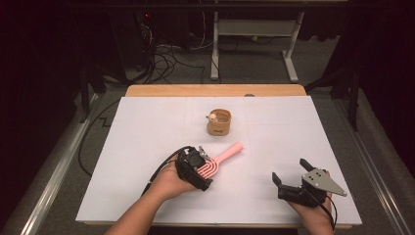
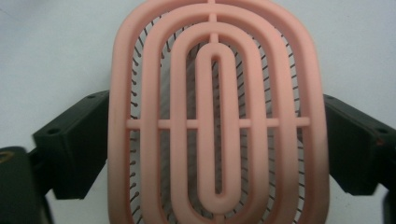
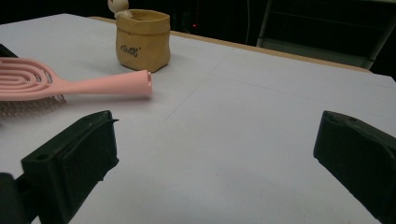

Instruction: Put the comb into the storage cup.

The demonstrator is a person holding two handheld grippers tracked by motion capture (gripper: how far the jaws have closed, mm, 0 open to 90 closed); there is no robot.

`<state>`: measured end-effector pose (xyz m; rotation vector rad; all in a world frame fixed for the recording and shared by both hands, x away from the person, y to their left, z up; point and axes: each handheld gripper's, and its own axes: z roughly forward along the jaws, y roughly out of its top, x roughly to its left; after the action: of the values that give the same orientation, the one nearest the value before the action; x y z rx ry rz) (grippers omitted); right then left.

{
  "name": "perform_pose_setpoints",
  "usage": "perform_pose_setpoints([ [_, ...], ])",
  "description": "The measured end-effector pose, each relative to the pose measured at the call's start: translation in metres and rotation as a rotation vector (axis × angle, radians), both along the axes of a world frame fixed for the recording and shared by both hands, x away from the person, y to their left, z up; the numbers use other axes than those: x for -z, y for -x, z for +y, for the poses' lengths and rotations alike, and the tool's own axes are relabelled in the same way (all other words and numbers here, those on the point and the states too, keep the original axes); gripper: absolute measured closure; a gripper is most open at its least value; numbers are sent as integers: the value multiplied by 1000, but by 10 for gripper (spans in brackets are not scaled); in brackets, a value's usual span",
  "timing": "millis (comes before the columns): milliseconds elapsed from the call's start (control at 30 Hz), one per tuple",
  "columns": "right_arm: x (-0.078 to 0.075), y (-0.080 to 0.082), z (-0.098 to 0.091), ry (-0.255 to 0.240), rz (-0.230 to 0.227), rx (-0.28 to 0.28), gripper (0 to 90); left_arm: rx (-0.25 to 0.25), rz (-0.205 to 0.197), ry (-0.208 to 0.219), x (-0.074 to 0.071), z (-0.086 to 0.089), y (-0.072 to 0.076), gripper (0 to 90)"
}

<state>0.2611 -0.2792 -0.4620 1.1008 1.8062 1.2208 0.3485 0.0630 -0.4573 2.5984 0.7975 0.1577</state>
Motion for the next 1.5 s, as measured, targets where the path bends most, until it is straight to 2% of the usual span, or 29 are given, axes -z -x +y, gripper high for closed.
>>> perform_pose_setpoints([
  [100, 0, 0, 0, -1, 2, 1, 3, 7, 21, -6, 0, 0, -2, 148],
  [400, 0, 0, 0, -4, 2, 2, 3, 14, 36, -18, -1, -2, -5, 178],
  [833, 0, 0, -1, -8, 0, 1, 3, 5, 85, -34, -2, -3, -9, 188],
  [1067, 0, 0, -1, -7, 2, 1, 3, 13, 77, -59, -2, -6, -7, 190],
  [1500, 0, 0, -1, -7, -1, 2, 3, 11, 70, -63, -3, -6, -7, 197],
])
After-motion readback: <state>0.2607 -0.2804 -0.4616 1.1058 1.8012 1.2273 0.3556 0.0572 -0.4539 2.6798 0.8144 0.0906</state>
